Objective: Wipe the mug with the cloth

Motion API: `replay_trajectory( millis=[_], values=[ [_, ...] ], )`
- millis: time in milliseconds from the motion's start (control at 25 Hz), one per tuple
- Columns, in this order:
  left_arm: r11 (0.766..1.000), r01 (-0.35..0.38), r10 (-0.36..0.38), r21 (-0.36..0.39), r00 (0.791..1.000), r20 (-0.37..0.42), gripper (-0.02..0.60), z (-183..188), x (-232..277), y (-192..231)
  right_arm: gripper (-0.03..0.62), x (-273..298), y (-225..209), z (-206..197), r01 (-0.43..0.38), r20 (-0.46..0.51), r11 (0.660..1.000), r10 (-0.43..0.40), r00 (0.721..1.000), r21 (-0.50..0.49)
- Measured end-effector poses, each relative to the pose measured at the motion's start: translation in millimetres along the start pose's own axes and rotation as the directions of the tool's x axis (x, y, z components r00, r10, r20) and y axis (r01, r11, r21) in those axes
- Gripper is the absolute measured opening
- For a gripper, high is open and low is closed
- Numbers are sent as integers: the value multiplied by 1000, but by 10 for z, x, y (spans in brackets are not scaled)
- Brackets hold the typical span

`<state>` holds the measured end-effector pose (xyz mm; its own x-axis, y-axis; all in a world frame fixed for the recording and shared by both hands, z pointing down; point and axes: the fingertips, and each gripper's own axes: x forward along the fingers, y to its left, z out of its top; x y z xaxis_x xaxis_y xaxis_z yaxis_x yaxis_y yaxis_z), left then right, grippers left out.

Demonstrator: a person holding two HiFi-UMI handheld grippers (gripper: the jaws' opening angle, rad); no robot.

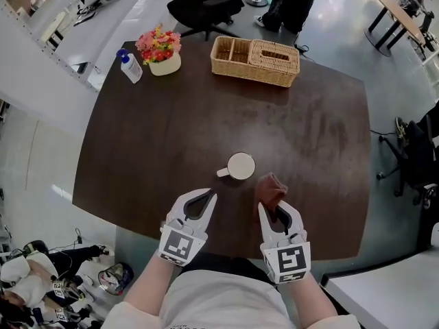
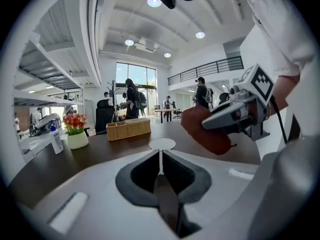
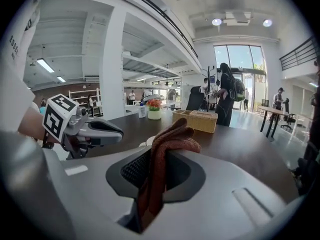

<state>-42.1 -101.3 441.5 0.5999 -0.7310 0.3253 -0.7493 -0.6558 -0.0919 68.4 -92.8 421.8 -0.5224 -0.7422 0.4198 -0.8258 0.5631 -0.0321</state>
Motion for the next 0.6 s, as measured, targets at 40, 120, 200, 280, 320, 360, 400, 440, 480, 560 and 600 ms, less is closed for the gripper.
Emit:
replay_trajectory(
  millis=[40,120,200,280,320,360,400,440,480,560,600],
  values=[
    [1000,15,-15,24,1000,-20,6,-114,110,38,83,103,0,-79,-7,-17,1000,7,1000,8],
    [999,44,-42,30,998,-51,59,-354,317,139,83,310,8,-250,-23,-62,1000,24,998,9],
    [998,63,-63,-2,996,-61,97,-519,471,278,83,497,36,-382,-39,-95,999,41,995,18],
    [996,83,-85,-37,994,-62,106,-611,573,377,83,623,74,-466,-48,-102,998,53,993,49],
    [994,101,-104,-44,992,-67,106,-650,618,392,83,661,90,-504,-53,-104,997,59,993,62],
    [991,126,-129,-42,989,-74,106,-693,662,385,83,690,102,-543,-59,-110,996,66,992,66],
    [987,156,-158,-33,984,-83,106,-737,706,366,83,716,114,-580,-67,-116,996,74,990,61],
    [982,185,-187,-20,978,-93,106,-780,747,346,83,744,129,-607,-77,-120,995,83,989,56],
    [977,211,-211,-8,972,-100,106,-820,781,333,83,774,151,-622,-89,-117,995,94,989,53],
    [969,247,-245,11,963,-108,106,-886,839,327,83,828,215,-644,-130,-112,991,133,985,35],
    [965,263,-260,18,959,-110,106,-908,869,326,83,849,255,-661,-161,-115,987,161,980,13]
  ],
)
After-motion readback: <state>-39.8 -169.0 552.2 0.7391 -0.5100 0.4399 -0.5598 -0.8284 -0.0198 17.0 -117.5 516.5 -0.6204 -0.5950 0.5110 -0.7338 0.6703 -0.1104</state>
